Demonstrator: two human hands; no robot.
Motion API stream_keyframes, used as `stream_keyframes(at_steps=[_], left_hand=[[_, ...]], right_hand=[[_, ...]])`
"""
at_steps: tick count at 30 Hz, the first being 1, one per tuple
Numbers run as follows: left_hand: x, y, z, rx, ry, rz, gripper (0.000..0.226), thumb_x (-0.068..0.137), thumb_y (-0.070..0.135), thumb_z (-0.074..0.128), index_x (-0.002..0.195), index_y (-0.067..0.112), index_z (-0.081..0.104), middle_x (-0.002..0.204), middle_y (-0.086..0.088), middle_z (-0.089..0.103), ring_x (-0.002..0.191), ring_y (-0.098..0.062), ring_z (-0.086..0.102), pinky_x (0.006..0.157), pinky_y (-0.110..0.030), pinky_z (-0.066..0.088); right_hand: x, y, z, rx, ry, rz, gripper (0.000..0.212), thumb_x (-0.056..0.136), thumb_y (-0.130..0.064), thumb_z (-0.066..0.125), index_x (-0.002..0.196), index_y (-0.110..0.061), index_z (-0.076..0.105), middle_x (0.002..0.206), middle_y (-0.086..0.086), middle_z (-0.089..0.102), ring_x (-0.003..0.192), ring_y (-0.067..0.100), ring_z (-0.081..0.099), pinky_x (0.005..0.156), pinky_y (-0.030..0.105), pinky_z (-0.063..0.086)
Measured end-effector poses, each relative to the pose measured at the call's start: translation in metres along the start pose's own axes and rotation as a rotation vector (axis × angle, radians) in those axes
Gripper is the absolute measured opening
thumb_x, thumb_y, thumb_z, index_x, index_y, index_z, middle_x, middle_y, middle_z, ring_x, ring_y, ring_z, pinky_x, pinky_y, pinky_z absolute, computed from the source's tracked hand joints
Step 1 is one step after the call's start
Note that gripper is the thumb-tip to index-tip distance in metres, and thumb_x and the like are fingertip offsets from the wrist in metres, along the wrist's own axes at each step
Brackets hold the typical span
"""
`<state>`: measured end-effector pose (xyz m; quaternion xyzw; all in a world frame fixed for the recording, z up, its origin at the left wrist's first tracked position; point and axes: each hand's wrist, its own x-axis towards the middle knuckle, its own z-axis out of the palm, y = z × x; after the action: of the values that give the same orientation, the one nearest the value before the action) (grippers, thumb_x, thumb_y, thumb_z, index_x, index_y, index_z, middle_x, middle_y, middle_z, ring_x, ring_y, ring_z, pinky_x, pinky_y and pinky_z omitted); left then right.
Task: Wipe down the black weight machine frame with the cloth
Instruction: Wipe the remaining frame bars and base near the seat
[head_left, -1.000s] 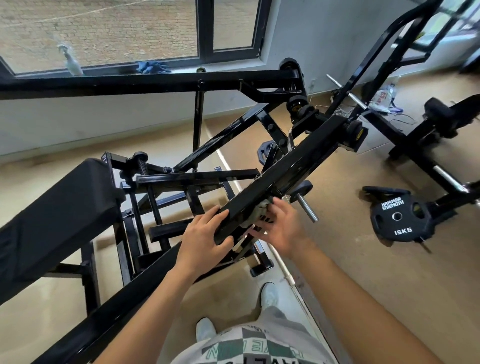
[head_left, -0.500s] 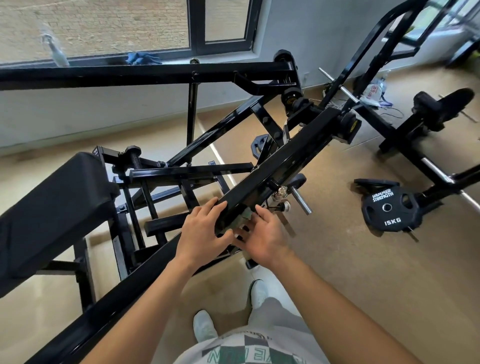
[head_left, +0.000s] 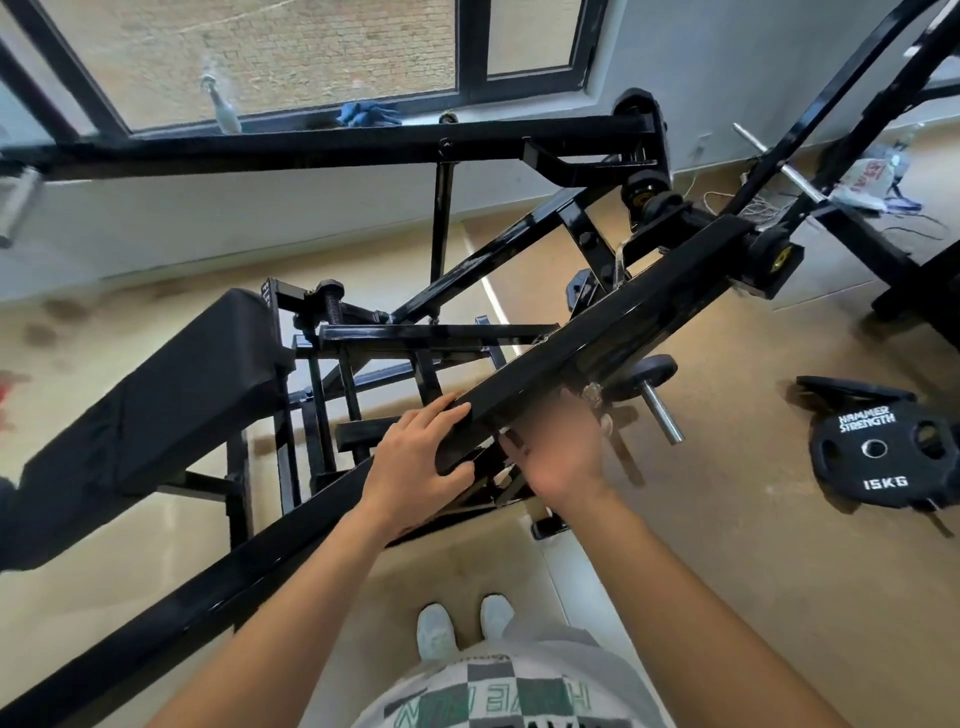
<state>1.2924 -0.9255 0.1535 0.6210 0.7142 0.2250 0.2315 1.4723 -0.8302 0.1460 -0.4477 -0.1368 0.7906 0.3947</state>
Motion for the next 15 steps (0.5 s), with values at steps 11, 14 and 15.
stream_keyframes(at_steps=[11, 14, 15], left_hand=[[-0.015, 0.004, 0.001, 0.164, 0.002, 0.008, 0.080, 0.083, 0.048, 0.058, 0.157, 0.028, 0.036, 0.166, 0.007, 0.027, 0.153, -0.017, 0.023, 0.122, -0.049, 0.028], [-0.039, 0.000, 0.001, 0.186, 0.053, -0.060, 0.079, 0.085, 0.038, 0.067, 0.157, 0.026, 0.037, 0.166, 0.006, 0.027, 0.153, -0.018, 0.022, 0.122, -0.051, 0.027], [-0.048, -0.003, 0.000, 0.191, 0.079, -0.094, 0.079, 0.085, 0.038, 0.069, 0.156, 0.026, 0.037, 0.165, 0.006, 0.028, 0.153, -0.018, 0.022, 0.122, -0.052, 0.027]], right_hand=[[-0.016, 0.021, -0.019, -0.125, -0.273, 0.276, 0.049, 0.088, -0.040, 0.052, 0.125, -0.009, 0.065, 0.122, 0.014, 0.063, 0.114, 0.032, 0.058, 0.113, 0.055, 0.036], [-0.005, 0.010, -0.022, -0.106, -0.254, 0.273, 0.043, 0.093, -0.039, 0.049, 0.124, -0.013, 0.065, 0.117, 0.008, 0.066, 0.116, 0.031, 0.057, 0.113, 0.053, 0.038], [-0.001, 0.007, -0.023, -0.093, -0.241, 0.268, 0.043, 0.097, -0.039, 0.046, 0.128, -0.013, 0.062, 0.118, 0.007, 0.067, 0.117, 0.031, 0.057, 0.113, 0.052, 0.039]])
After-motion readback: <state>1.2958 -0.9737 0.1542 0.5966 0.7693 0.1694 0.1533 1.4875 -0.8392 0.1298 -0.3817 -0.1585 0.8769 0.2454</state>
